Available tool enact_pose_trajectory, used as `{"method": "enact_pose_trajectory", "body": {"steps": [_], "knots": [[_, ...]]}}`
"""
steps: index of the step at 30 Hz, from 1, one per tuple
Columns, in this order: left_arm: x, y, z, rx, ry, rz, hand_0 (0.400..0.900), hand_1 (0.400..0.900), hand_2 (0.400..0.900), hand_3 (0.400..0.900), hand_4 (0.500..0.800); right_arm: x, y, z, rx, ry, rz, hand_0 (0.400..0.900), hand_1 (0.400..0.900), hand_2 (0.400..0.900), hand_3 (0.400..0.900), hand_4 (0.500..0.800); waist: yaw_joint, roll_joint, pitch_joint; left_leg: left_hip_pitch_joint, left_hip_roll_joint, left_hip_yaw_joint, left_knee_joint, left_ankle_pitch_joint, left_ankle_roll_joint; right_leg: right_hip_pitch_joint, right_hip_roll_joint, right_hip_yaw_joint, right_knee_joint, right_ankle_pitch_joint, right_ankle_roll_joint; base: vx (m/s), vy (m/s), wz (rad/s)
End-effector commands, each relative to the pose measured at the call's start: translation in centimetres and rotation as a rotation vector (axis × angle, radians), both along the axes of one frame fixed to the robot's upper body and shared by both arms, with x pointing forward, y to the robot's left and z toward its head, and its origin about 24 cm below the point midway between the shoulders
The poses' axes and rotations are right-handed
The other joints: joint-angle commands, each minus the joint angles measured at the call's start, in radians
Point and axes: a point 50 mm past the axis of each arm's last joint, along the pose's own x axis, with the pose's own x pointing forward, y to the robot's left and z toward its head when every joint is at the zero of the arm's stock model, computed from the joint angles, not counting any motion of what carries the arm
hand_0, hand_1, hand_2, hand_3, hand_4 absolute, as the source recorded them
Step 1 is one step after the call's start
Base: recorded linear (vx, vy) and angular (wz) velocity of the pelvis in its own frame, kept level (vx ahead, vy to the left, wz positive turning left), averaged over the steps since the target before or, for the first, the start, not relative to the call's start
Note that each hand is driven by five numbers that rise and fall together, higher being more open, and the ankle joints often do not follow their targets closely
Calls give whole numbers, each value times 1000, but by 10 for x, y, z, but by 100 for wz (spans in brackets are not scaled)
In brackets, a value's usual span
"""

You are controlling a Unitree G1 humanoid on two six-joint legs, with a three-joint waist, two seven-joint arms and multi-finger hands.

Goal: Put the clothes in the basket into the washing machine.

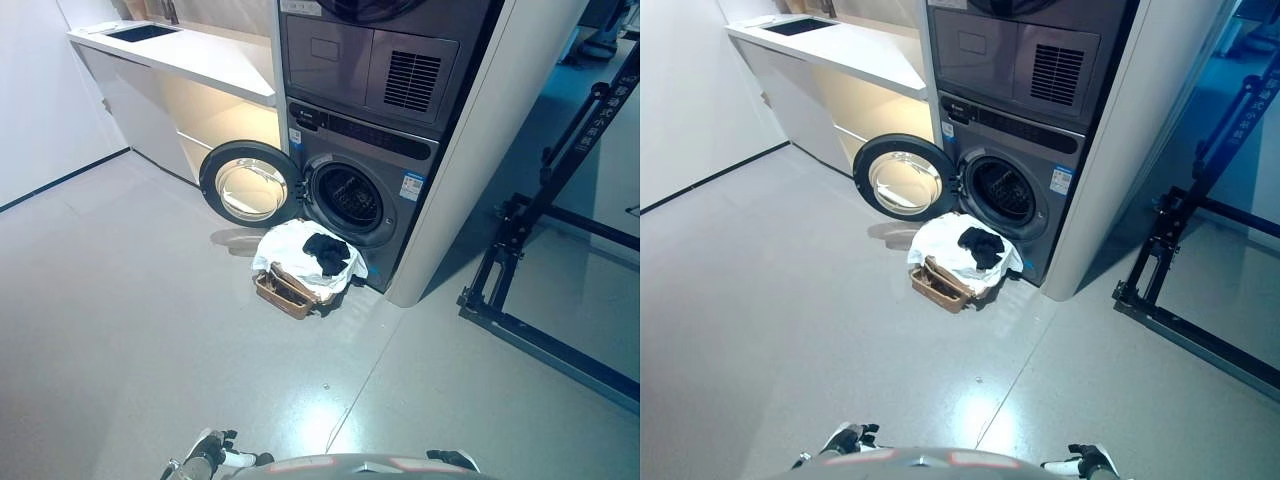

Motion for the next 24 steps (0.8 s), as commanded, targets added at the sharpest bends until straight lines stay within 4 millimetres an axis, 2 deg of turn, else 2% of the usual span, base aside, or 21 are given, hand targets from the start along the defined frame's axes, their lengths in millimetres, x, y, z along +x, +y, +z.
{"method": "enact_pose_trajectory", "body": {"steps": [1, 10, 12, 14, 16, 18, 21, 24], "knots": [[0, 9, 0, 38, 23, 33, 900, 900, 900, 900, 800, 7, 1, 0, -12, 4, 28, 900, 900, 900, 900, 800, 17, -23, -4, -47, -72, 22, -7, 2, 47, -37, -3, 44, 118, 2, 27, 19, 52, -5], [4, 13, 2, 40, 10, 67, 900, 900, 900, 900, 800, 15, -2, 2, -20, -6, 29, 900, 900, 900, 900, 800, 16, -16, 10, -35, -110, 25, -7, -27, 90, -110, -47, 79, 271, -5, 53, 30, 101, -3], [5, 15, 3, 42, 8, 73, 900, 900, 900, 900, 800, 16, -3, 2, -25, -7, 26, 900, 900, 900, 900, 800, 15, -16, 24, -26, -123, 27, -6, -34, 104, -160, -68, 93, 377, 43, 58, 26, 160, -1], [7, 17, 4, 44, 0, 76, 900, 900, 900, 900, 800, 16, -6, 3, -33, -4, 25, 900, 900, 900, 900, 800, 10, -14, 48, -12, -141, 25, -2, -42, 122, -223, -95, 115, 505, 167, 63, 28, 196, 8], [11, 18, 5, 47, -11, 71, 900, 900, 900, 900, 800, 18, -8, 4, -41, -11, 25, 900, 900, 900, 900, 800, -1, 0, 81, 0, -146, 4, 7, -43, 135, -291, -94, 151, 626, 243, 52, 32, 184, 20], [16, 21, 6, 54, -18, 66, 900, 900, 900, 900, 800, 20, -11, 5, -49, -20, 16, 900, 900, 900, 900, 800, -13, 16, 101, 9, -137, -15, 13, -53, 138, -359, -76, 149, 695, 196, 36, 69, 113, 22], [20, 21, 8, 57, -32, 59, 900, 900, 900, 900, 800, 19, -15, 6, -60, -18, 15, 900, 900, 900, 900, 800, -33, 17, 110, 37, -140, -44, 10, -79, 134, -417, -62, 129, 587, 156, 23, 213, 3, 33], [27, 20, 9, 56, -49, 49, 900, 900, 900, 900, 800, 21, -16, 7, -69, -17, 31, 900, 900, 900, 900, 800, -57, 1, 121, 82, -154, -74, 2, -120, 124, -460, -50, 122, 368, 203, 46, 279, -89, 34]]}}
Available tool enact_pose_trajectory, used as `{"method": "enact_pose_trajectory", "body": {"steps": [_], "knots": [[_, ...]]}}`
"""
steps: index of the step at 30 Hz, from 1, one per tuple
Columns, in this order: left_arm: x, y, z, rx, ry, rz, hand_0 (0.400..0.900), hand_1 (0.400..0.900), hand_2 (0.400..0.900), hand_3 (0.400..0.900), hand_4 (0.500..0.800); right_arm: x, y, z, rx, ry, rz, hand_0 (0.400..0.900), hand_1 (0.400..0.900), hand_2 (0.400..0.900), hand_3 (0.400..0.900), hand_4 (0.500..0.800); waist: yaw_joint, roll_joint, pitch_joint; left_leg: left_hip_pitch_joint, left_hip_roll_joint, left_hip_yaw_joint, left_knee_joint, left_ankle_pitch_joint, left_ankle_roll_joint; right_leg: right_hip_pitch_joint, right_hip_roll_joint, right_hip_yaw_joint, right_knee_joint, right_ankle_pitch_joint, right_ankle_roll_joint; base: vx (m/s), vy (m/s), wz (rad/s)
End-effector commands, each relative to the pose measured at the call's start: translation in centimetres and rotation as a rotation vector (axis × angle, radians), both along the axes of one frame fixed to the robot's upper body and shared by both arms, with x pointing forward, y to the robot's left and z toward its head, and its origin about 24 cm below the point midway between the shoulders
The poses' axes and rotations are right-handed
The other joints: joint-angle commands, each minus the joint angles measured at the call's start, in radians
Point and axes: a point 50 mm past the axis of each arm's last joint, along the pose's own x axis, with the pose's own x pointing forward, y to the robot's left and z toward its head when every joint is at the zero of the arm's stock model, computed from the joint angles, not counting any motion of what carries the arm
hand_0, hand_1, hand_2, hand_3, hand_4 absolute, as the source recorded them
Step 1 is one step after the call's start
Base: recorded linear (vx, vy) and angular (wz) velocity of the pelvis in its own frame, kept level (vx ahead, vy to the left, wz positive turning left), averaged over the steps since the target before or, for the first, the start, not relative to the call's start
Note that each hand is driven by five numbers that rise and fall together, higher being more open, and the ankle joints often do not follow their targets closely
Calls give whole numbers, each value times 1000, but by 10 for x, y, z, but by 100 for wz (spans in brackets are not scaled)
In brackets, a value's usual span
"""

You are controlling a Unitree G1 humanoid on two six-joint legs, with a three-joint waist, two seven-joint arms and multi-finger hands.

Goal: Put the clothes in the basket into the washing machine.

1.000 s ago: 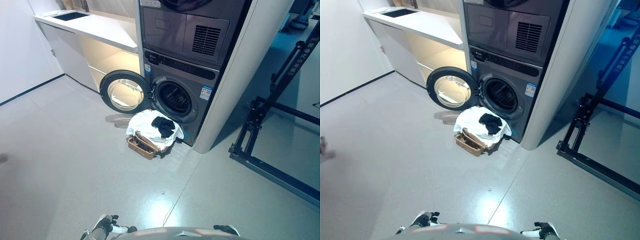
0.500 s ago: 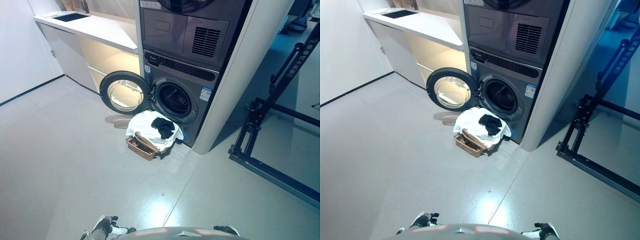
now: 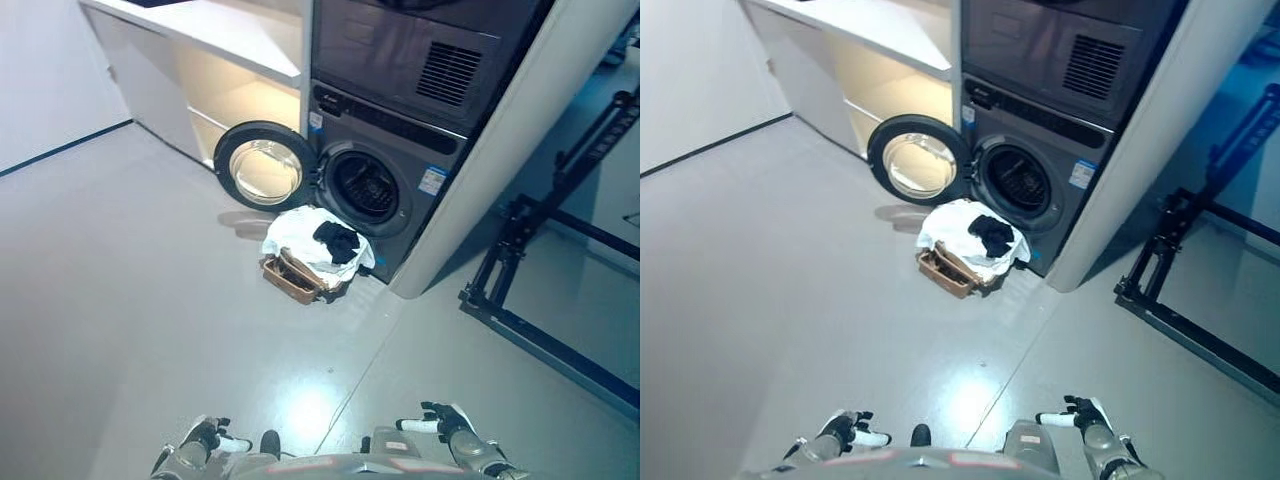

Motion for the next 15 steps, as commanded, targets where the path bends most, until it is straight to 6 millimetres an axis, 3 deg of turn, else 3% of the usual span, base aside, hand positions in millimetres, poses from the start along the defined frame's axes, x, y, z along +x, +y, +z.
{"method": "enact_pose_trajectory", "body": {"steps": [1, 4, 9, 12, 15], "knots": [[7, 5, 3, 10, -39, 25, 900, 900, 900, 900, 800, -36, -14, -5, -69, 130, 24, 900, 900, 900, 900, 800, -46, -16, 6, 126, -129, -2, 1, -136, 5, -111, 13, 9, -271, 236, 17, 357, -114, 41], [13, 5, 5, 13, -61, 21, 900, 900, 900, 900, 800, -39, -20, -4, -87, 133, 6, 900, 900, 900, 900, 800, -78, -25, 7, 192, -128, -39, -1, -188, -7, -135, 43, -13, -408, 292, 33, 362, -116, 38], [8, 3, 3, 11, -43, 22, 900, 900, 900, 900, 800, -51, -24, -5, -81, 158, -22, 900, 900, 900, 900, 800, -102, -15, -48, 260, -91, -69, -1, -241, -28, -93, 102, 6, -393, 248, -2, 387, -187, 25], [4, -3, 1, -8, -37, 30, 900, 900, 900, 900, 800, -53, -23, -5, -72, 166, -10, 900, 900, 900, 900, 800, -98, 13, -79, 254, -53, -71, 132, -172, -54, -57, 147, -19, -351, 188, -38, 421, -231, 5], [10, -4, 2, -12, -61, 42, 900, 900, 900, 900, 800, -41, -26, -3, -78, 130, -8, 900, 900, 900, 900, 800, -72, -11, -54, 119, -63, -42, 437, -52, -92, 29, 147, 2, -343, 141, -64, 302, -262, -3]]}}
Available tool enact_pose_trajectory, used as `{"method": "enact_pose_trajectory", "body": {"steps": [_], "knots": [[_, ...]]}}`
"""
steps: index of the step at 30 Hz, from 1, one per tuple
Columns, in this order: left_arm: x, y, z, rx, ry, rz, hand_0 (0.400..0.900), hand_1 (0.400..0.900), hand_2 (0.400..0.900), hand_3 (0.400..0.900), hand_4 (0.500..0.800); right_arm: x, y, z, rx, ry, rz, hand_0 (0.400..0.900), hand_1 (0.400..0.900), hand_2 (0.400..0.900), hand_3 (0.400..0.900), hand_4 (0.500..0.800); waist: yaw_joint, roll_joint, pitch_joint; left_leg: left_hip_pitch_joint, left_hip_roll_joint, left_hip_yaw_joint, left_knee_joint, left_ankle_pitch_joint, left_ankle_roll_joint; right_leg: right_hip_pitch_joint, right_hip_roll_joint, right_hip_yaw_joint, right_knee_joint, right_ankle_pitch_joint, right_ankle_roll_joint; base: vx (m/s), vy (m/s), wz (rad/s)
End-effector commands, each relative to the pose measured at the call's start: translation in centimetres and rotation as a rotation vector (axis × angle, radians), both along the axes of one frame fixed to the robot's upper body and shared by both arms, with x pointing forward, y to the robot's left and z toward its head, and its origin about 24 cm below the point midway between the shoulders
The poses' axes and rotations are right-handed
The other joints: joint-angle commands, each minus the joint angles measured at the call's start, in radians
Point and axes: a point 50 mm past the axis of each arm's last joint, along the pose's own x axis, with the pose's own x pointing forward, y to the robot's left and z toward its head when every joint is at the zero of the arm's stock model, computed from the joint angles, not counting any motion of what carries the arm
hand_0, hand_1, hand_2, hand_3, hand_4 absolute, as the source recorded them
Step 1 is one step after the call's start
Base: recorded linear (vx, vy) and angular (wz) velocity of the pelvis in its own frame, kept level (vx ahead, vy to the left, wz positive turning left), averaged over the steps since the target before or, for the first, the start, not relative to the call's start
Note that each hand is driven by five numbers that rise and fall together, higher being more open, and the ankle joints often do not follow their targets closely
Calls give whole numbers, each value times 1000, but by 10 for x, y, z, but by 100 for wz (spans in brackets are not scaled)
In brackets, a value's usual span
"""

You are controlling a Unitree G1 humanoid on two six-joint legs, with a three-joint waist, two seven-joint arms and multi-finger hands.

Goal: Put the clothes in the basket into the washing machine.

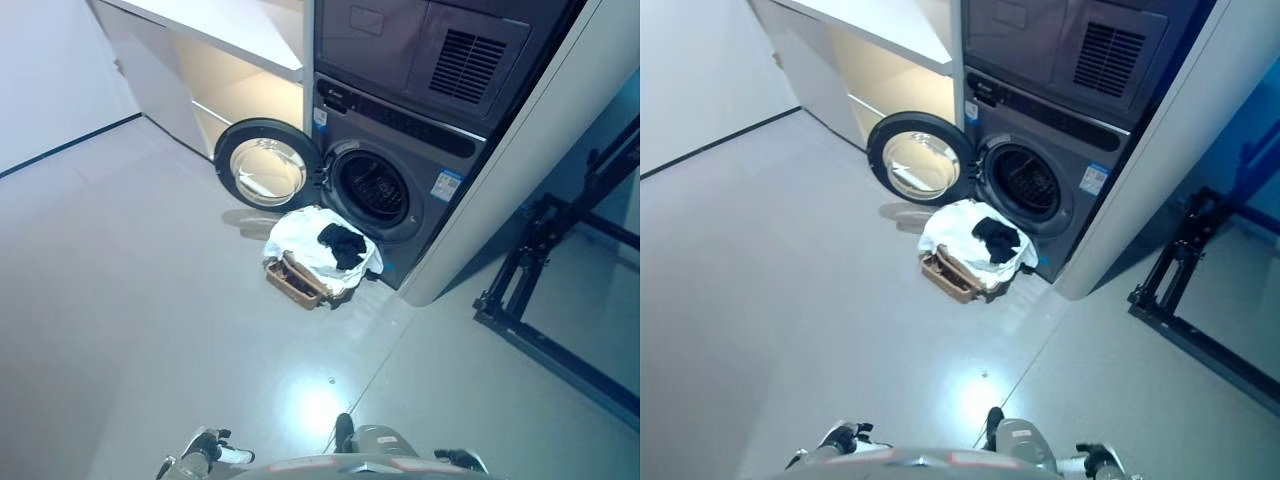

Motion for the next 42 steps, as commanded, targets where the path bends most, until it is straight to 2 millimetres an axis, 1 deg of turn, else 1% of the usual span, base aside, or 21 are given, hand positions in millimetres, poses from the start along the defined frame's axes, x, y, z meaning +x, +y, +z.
{"method": "enact_pose_trajectory", "body": {"steps": [1, 3, 6, 7, 9, 12, 14, 18, 19, 21, 23, 26, 30, 32, 33, 35, 37, 38, 39, 41, 42], "knots": [[31, -3, 8, -5, -119, 24, 900, 900, 900, 900, 800, 33, -26, 13, -81, -87, 46, 900, 900, 900, 900, 800, 39, -7, 30, -59, -58, 9, 338, 263, -9, -4, -5, 65, -27, 121, 89, 262, -290, -15], [35, -6, 9, -11, -139, 21, 900, 900, 900, 900, 800, 41, -27, 15, -85, -114, 44, 900, 900, 900, 900, 800, 71, -32, 57, -154, -85, 27, 484, 276, -8, 35, -18, 82, -28, 102, 75, 253, -251, -20], [34, -7, 8, -12, -140, 26, 900, 900, 900, 900, 800, 45, -26, 15, -89, -125, 54, 900, 900, 900, 900, 800, 101, -50, 72, -286, -84, 66, 546, 249, 12, 75, -22, 102, -22, 73, 63, 252, -155, -31], [29, -6, 7, -10, -130, 42, 900, 900, 900, 900, 800, 49, -25, 16, -91, -135, 70, 900, 900, 900, 900, 800, 129, -57, 74, -393, -65, 105, 441, 232, 30, 122, -17, 108, -31, 48, 67, 327, -98, -40], [24, -4, 6, -1, -115, 44, 900, 900, 900, 900, 800, 52, -24, 16, -93, -141, 81, 900, 900, 900, 900, 800, 147, -51, 71, -416, -20, 137, 322, 247, 25, 158, -6, 118, -41, 24, 71, 409, -69, -30], [19, -2, 5, 15, -99, 33, 900, 900, 900, 900, 800, 58, -21, 17, -109, -156, 147, 900, 900, 900, 900, 800, 180, -18, 66, -421, 44, 138, -48, 359, -7, 233, 30, 142, -64, -9, 87, 423, 22, -25], [22, 2, 7, 36, -103, 7, 900, 900, 900, 900, 800, 86, -27, 29, -212, -207, 336, 900, 900, 900, 900, 800, 205, -15, 63, -430, 47, 132, -200, 383, -19, 283, 35, 160, -75, -38, 90, 428, 2, -24], [27, 6, 9, 64, -124, -32, 900, 900, 900, 900, 800, 136, -38, 54, -322, -307, 505, 900, 900, 900, 900, 800, 224, -11, 46, -470, 55, 173, -209, 386, -36, 352, 30, 186, -75, -78, 101, 375, 44, -26], [25, 3, 8, 53, -121, -29, 900, 900, 900, 900, 800, 134, -28, 49, -281, -291, 498, 900, 900, 900, 900, 800, 233, -5, 35, -463, 53, 169, -209, 395, -32, 370, 30, 197, -78, -90, 105, 395, 97, -52], [20, 0, 6, 35, -113, -2, 900, 900, 900, 900, 800, 108, -3, 29, -134, -249, 389, 900, 900, 900, 900, 800, 241, -3, 15, -453, 49, 144, -209, 427, -39, 402, 16, 222, -79, -113, 108, 400, 143, -62], [13, 1, 4, 34, -91, 23, 900, 900, 900, 900, 800, 93, 2, 22, -114, -215, 369, 900, 900, 900, 900, 800, 235, -8, -4, -433, 48, 150, -209, 451, -38, 420, -6, 228, -67, -123, 117, 388, 167, -24], [16, 8, 7, 59, -97, 7, 900, 900, 900, 900, 800, 100, -2, 26, -174, -216, 469, 900, 900, 900, 900, 800, 253, -36, -26, -411, 19, 155, -187, 461, -15, 412, -39, 217, -3, -68, 150, 344, 119, -1], [21, 13, 9, 72, -109, -1, 900, 900, 900, 900, 800, 98, 11, 22, -136, -206, 499, 900, 900, 900, 900, 800, 260, -61, -29, -387, -31, 156, -155, 408, 34, 320, -79, 206, 199, 160, 228, 223, 139, 6], [24, 16, 11, 81, -116, 4, 900, 900, 900, 900, 800, 102, 13, 23, -140, -215, 518, 900, 900, 900, 900, 800, 256, -47, -12, -352, -38, 149, -147, 377, 53, 241, -88, 173, 342, 264, 238, 138, 149, 8], [24, 16, 11, 81, -117, 4, 900, 900, 900, 900, 800, 102, 13, 23, -141, -216, 518, 900, 900, 900, 900, 800, 256, -48, -11, -351, -39, 149, -147, 377, 53, 240, -89, 173, 345, 262, 238, 114, 124, 16], [33, 18, 14, 85, -146, 7, 900, 900, 900, 900, 800, 107, 14, 25, -156, -228, 553, 900, 900, 900, 900, 800, 241, -9, 34, -303, -38, 104, -127, 347, 84, 146, -74, 141, 539, 316, 213, 172, 184, 38], [35, 19, 15, 88, -148, 6, 900, 900, 900, 900, 800, 109, 14, 25, -159, -233, 560, 900, 900, 900, 900, 800, 235, -4, 47, -286, -45, 92, -122, 329, 92, 112, -86, 125, 579, 286, 194, 182, 157, 34], [34, 23, 16, 93, -163, 35, 900, 900, 900, 900, 800, 92, 21, 20, -136, -222, 608, 900, 900, 900, 900, 800, 212, 11, 71, -242, -47, 80, -136, 317, 97, 28, -143, 83, 597, 228, 172, 176, 140, 25], [33, 22, 16, 93, -162, 35, 900, 900, 900, 900, 800, 92, 21, 20, -136, -222, 608, 900, 900, 900, 900, 800, 212, 13, 68, -245, -44, 79, -136, 317, 96, 26, -140, 82, 594, 231, 172, 197, 70, 27], [36, 32, 19, 107, -160, 34, 900, 900, 900, 900, 800, 131, -6, 41, -217, -262, 596, 900, 900, 900, 900, 800, 225, -3, 80, -203, -51, 39, -139, 280, 78, 11, -236, -16, 399, 143, 159, 301, -107, 55], [36, 32, 19, 106, -161, 34, 900, 900, 900, 900, 800, 131, -7, 41, -218, -262, 596, 900, 900, 900, 900, 800, 223, 0, 78, -206, -48, 37, -138, 281, 78, 13, -233, -20, 393, 147, 158, 294, -188, 66]]}}
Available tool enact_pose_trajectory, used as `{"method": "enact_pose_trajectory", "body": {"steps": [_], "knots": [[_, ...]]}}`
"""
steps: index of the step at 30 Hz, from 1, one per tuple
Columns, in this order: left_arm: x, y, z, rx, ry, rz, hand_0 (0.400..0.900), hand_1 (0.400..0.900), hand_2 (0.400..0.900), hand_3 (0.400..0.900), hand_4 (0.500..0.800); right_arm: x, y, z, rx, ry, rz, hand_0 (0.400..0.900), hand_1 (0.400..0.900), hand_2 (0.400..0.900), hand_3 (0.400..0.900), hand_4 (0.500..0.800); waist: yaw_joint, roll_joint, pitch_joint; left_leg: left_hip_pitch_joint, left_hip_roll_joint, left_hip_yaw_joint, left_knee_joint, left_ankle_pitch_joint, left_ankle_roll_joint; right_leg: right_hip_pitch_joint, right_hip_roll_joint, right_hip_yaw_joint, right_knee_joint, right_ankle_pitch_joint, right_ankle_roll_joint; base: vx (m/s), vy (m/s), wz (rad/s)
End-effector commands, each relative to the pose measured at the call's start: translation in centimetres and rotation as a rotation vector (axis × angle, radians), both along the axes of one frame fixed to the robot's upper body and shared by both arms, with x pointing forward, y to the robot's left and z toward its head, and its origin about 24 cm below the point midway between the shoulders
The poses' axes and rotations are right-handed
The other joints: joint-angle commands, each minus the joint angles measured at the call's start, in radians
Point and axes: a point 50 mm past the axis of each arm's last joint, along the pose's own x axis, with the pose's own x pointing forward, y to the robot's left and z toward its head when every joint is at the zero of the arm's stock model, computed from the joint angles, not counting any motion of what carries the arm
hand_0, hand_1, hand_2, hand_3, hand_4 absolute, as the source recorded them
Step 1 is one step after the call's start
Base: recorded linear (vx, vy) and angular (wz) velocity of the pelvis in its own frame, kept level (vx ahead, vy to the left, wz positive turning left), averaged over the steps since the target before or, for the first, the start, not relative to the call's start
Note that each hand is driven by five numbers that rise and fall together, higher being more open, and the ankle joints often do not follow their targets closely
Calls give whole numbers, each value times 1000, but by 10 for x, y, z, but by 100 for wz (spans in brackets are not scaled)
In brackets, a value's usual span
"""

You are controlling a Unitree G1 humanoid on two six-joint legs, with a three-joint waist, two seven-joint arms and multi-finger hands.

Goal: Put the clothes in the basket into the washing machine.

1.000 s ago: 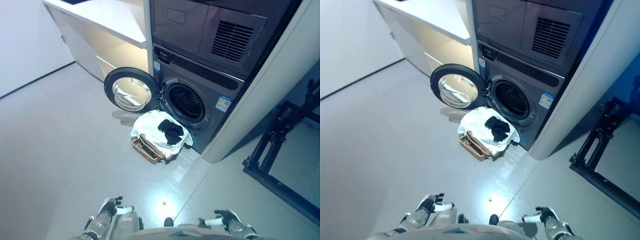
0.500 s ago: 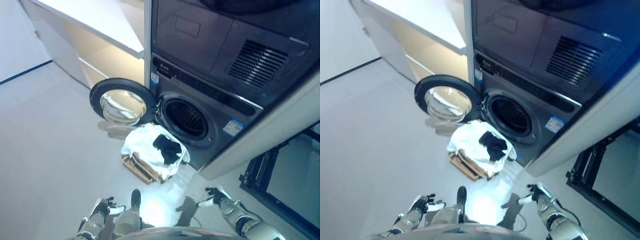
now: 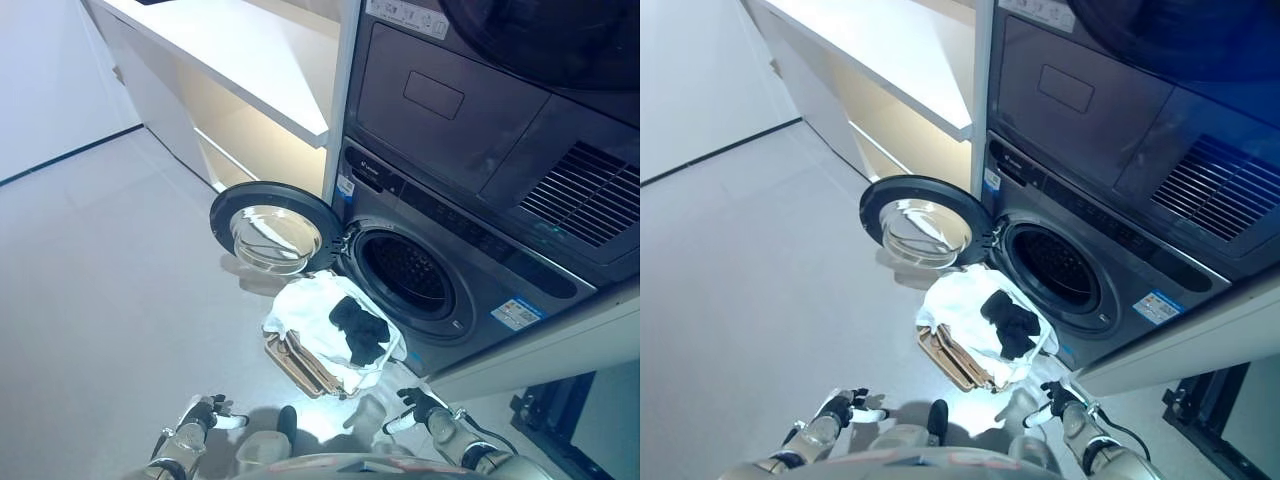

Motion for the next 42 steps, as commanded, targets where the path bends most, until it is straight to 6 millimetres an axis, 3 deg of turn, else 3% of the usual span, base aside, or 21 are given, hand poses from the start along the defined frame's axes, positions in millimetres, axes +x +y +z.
{"method": "enact_pose_trajectory", "body": {"steps": [1, 2, 4, 5, 6, 8, 12, 14, 15, 16, 17, 18, 25, 26, 27, 29, 31, 32, 34, 35, 42], "knots": [[-5, 29, 7, 73, -3, 30, 900, 900, 900, 900, 800, 34, -36, 25, -113, -108, 27, 900, 900, 900, 900, 800, 6, -55, -17, -43, -41, -24, 6, -21, -60, -65, -58, -39, -233, 218, -22, 197, -202, 47], [-3, 31, 8, 76, -10, 28, 900, 900, 900, 900, 800, 50, -36, 33, -120, -151, 45, 900, 900, 900, 900, 800, 4, -75, -3, -33, -52, -31, 8, -41, -72, -91, -77, -54, -385, 247, 1, 250, -261, 57], [0, 32, 9, 77, -23, 37, 900, 900, 900, 900, 800, 61, -35, 40, -138, -181, 73, 900, 900, 900, 900, 800, 5, -87, 15, -27, -62, -43, 30, -69, -88, -88, -88, -74, -517, 274, 18, 189, -224, 54], [2, 33, 11, 78, -35, 48, 900, 900, 900, 900, 800, 64, -34, 42, -145, -195, 87, 900, 900, 900, 900, 800, 3, -92, 27, -31, -70, -61, 57, -83, -96, -65, -79, -50, -543, 275, 19, 130, -195, 71], [5, 33, 12, 79, -44, 50, 900, 900, 900, 900, 800, 65, -34, 43, -151, -198, 94, 900, 900, 900, 900, 800, 4, -98, 29, -44, -77, -74, 75, -91, -101, -56, -69, -27, -545, 261, 19, 76, -169, 67], [6, 33, 12, 79, -54, 62, 900, 900, 900, 900, 800, 68, -34, 44, -159, -205, 101, 900, 900, 900, 900, 800, 13, -99, 29, -64, -79, -80, 86, -88, -105, -65, -80, -44, -527, 253, 13, 25, -135, 52], [24, 33, 20, 79, -121, 62, 900, 900, 900, 900, 800, 94, -34, 63, -177, -303, 121, 900, 900, 900, 900, 800, 18, -78, 66, -170, -51, -152, 133, -75, -150, -101, -95, -125, -452, 184, -11, -26, -197, 81], [28, 34, 22, 79, -138, 61, 900, 900, 900, 900, 800, 98, -35, 67, -179, -322, 115, 900, 900, 900, 900, 800, 14, -77, 68, -194, -45, -162, 137, -65, -156, -104, -100, -150, -452, 179, -12, -46, -218, 90], [37, 32, 25, 81, -166, 49, 900, 900, 900, 900, 800, 103, -36, 72, -176, -354, 104, 900, 900, 900, 900, 800, -1, -74, 85, -245, -6, -94, 152, -40, -172, -97, -115, -208, -448, 166, -10, -85, -255, 114], [43, 30, 27, 82, -181, 45, 900, 900, 900, 900, 800, 108, -36, 76, -174, -373, 99, 900, 900, 900, 900, 800, -9, -69, 93, -274, 15, -37, 157, -20, -170, -99, -119, -228, -446, 160, -9, -69, -192, 95], [43, 30, 27, 82, -181, 45, 900, 900, 900, 900, 800, 108, -36, 76, -174, -373, 99, 900, 900, 900, 900, 800, -9, -69, 92, -276, 15, -37, 158, -20, -170, -100, -119, -228, -445, 160, -9, -38, -107, 38], [48, 30, 29, 92, -191, 40, 900, 900, 900, 900, 800, 115, -35, 82, -178, -396, 102, 900, 900, 900, 900, 800, -14, -54, 104, -302, 55, 65, 145, 16, -156, -111, -111, -254, -435, 149, -11, -2, -61, 12], [57, 38, 37, 114, -240, 60, 900, 900, 900, 900, 800, 150, -25, 112, -209, -513, 156, 900, 900, 900, 900, 800, 25, -45, 128, -361, 66, 66, 88, 53, -149, -225, -91, -235, -388, 126, -23, -18, -41, -15], [65, 41, 43, 123, -275, 75, 900, 900, 900, 900, 800, 161, -30, 126, -241, -557, 157, 900, 900, 900, 900, 800, 35, -43, 146, -392, 62, 61, 96, 57, -149, -254, -92, -235, -378, 123, -26, 52, -35, 3], [64, 41, 42, 123, -273, 77, 900, 900, 900, 900, 800, 161, -29, 126, -240, -556, 159, 900, 900, 900, 900, 800, 34, -46, 143, -379, 61, 58, 95, 35, -157, -248, -93, -224, -367, 97, -15, 68, -59, 1], [74, 43, 50, 130, -328, 101, 900, 900, 900, 900, 800, 182, -35, 155, -311, -646, 185, 900, 900, 900, 900, 800, 48, -51, 175, -436, 58, 47, 111, 40, -159, -301, -92, -216, -350, 95, -15, 20, -60, 2], [77, 43, 51, 128, -339, 102, 900, 900, 900, 900, 800, 184, -39, 160, -326, -657, 180, 900, 900, 900, 900, 800, 51, -52, 179, -451, 59, 43, 117, 39, -161, -310, -94, -213, -350, 95, -15, -8, -13, 2], [85, 42, 56, 130, -378, 113, 900, 900, 900, 900, 800, 194, -47, 181, -373, -716, 163, 900, 900, 900, 900, 800, 56, -51, 195, -490, 55, 37, 131, 41, -162, -348, -94, -212, -335, 98, -14, 0, 0, 0], [90, 40, 59, 125, -400, 119, 900, 900, 900, 900, 800, 197, -50, 187, -396, -736, 162, 900, 900, 900, 900, 800, 58, -51, 200, -517, 55, 32, 142, 41, -163, -369, -97, -211, -327, 95, -14, -2, -20, 7], [102, 36, 66, 126, -450, 117, 900, 900, 900, 900, 800, 206, -55, 206, -437, -784, 143, 900, 900, 900, 900, 800, 62, -48, 218, -560, 49, 20, 169, 39, -163, -406, -102, -209, -297, 88, -15, -5, -33, 16], [138, 19, 94, 63, -639, 120, 900, 900, 900, 900, 800, 221, -68, 251, -523, -904, 90, 900, 900, 900, 900, 800, 72, -38, 256, -733, 20, 2, 308, 4, -171, -553, -133, -196, -133, 35, -23, -18, -15, 14]]}}
